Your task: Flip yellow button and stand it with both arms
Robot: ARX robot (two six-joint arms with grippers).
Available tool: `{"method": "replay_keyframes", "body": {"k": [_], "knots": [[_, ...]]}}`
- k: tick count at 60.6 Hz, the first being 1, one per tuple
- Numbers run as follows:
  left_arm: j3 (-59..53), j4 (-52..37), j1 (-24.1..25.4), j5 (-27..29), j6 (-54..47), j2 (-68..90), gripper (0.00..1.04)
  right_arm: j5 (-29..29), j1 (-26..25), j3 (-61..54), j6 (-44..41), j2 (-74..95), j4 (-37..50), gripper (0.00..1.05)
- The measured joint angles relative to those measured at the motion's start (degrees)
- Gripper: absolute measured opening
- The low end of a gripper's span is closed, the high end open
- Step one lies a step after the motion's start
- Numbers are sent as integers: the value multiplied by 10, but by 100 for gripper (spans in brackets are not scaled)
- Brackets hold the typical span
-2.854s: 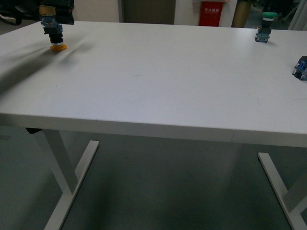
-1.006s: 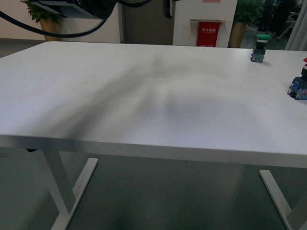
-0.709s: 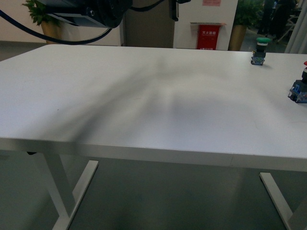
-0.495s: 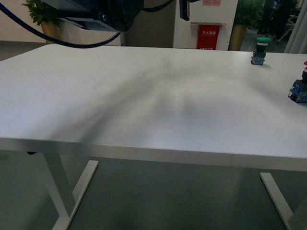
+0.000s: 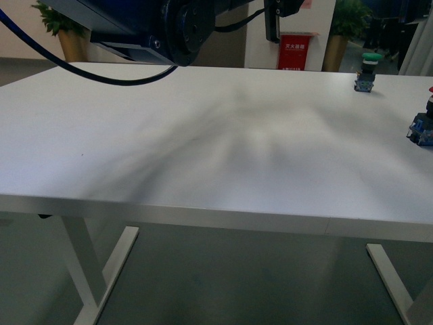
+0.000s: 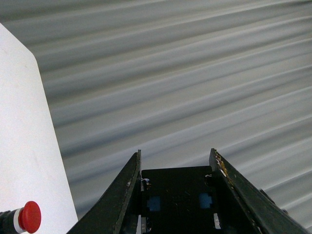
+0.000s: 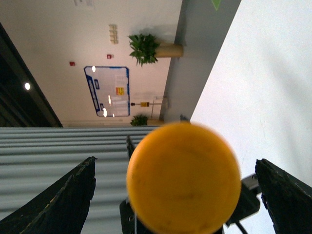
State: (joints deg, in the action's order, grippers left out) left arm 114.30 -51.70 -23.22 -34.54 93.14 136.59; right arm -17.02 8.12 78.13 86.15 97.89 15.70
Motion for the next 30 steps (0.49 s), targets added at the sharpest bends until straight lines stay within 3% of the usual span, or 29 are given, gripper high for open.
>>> {"method": "replay_keyframes", "body": {"k": [18,30], "knots": [[-11,0,0,1,0,-4,36,35,-5,2,12,9,26,98],[-16,0,0,1,-2,-7,36,-3,23,-16,21,-18,34,98]]}}
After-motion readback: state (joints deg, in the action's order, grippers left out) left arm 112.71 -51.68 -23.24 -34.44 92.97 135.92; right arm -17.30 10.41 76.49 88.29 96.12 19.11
